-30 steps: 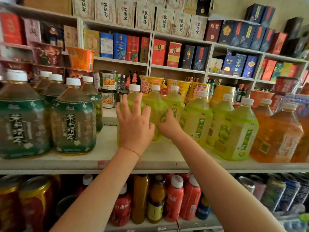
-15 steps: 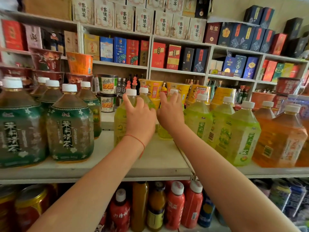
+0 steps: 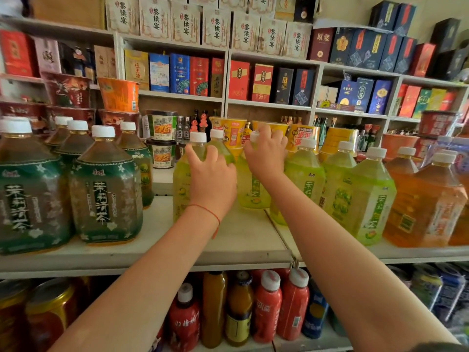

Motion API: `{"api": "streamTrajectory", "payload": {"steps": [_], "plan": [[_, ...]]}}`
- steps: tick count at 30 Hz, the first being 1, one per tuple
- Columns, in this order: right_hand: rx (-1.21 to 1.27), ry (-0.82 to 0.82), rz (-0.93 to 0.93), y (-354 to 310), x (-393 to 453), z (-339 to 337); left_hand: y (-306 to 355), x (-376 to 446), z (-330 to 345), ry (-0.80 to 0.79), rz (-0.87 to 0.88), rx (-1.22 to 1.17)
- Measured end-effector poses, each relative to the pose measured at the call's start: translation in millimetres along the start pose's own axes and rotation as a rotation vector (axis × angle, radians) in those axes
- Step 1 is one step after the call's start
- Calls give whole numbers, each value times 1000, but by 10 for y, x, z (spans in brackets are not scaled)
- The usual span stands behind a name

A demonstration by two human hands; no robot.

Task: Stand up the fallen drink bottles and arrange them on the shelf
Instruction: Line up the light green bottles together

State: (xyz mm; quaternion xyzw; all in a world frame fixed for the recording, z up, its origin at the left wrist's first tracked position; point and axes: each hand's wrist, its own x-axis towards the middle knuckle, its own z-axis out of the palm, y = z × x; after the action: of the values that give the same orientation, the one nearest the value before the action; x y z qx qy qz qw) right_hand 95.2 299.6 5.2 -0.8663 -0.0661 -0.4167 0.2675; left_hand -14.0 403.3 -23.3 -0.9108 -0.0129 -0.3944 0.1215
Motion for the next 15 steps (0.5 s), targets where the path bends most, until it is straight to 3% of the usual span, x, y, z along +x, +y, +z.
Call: {"api": "streamTrajectory", "payload": {"steps": [4, 8, 12, 15], "plan": [[344, -125, -4, -10, -92, -116, 4, -5, -25, -18, 2, 16], [309, -201, -77, 18, -323, -260, 33, -63, 1, 27, -10, -59], [313, -220, -259, 17, -525, -297, 71, -253, 47, 122, 23, -432], [494, -251, -161, 46, -505, -488, 165, -447, -7, 169, 1, -930]]}}
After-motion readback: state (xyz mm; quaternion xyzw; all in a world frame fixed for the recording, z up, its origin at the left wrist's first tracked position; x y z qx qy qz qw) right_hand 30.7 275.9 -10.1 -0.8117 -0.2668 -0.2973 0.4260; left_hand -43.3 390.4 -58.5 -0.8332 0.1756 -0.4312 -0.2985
